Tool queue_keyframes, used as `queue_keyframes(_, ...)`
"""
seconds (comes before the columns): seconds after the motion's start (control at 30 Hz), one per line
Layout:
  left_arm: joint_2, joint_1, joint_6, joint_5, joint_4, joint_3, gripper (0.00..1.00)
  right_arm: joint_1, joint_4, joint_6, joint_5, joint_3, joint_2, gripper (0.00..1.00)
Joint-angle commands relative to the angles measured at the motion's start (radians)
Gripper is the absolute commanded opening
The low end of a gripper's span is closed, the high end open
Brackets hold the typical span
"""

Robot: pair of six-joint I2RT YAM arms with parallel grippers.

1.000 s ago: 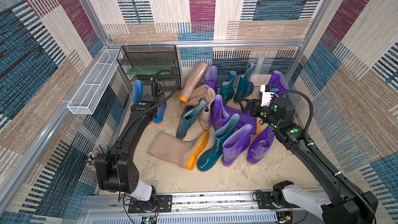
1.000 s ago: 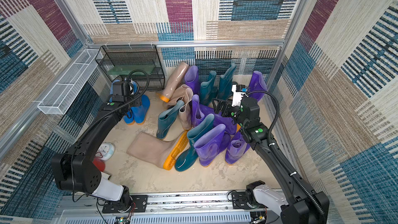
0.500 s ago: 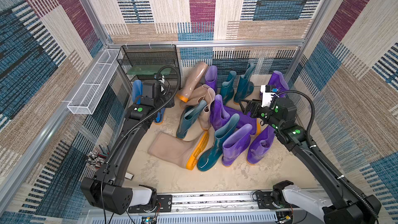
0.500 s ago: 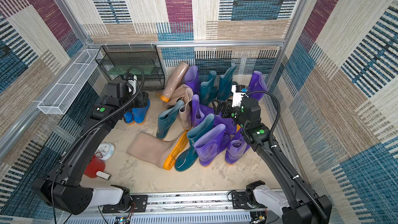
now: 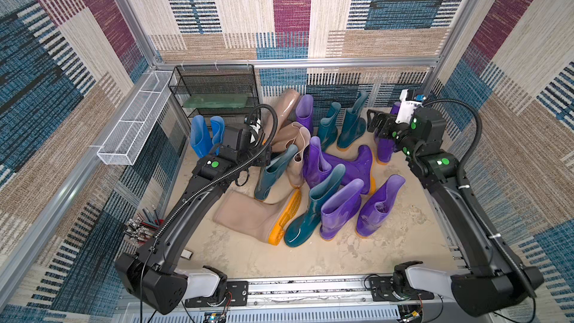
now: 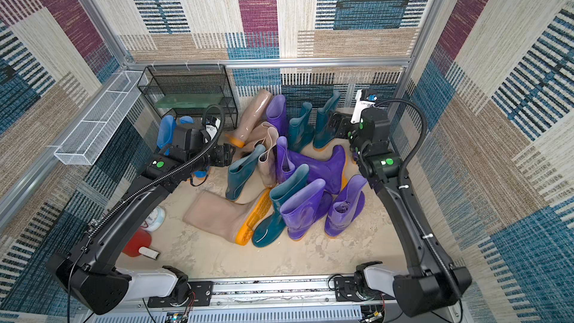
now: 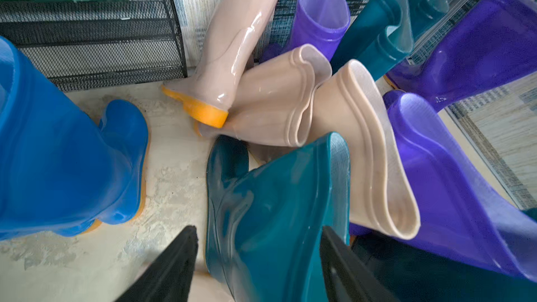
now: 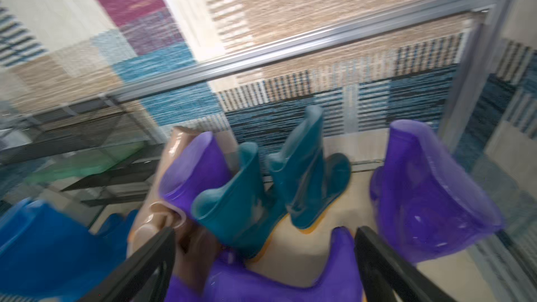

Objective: Match and arrange rain boots in pairs
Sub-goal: Move the rain boot to the corner of the board.

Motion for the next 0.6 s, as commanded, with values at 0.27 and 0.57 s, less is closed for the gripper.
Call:
queue_keyframes(0.27,-0.039,0.03,-0.092,0.062,0.129,-0.098,0.69,-0.337,0.079,0.004,-0.165,-0.137,0.162,0.95)
queue_keyframes(0.57,-0.018,0.085,-0.118,0.126,0.145,-0.103,0.69,-0.407,0.104,-0.032,-0.285,-0.064,0.449,0.96)
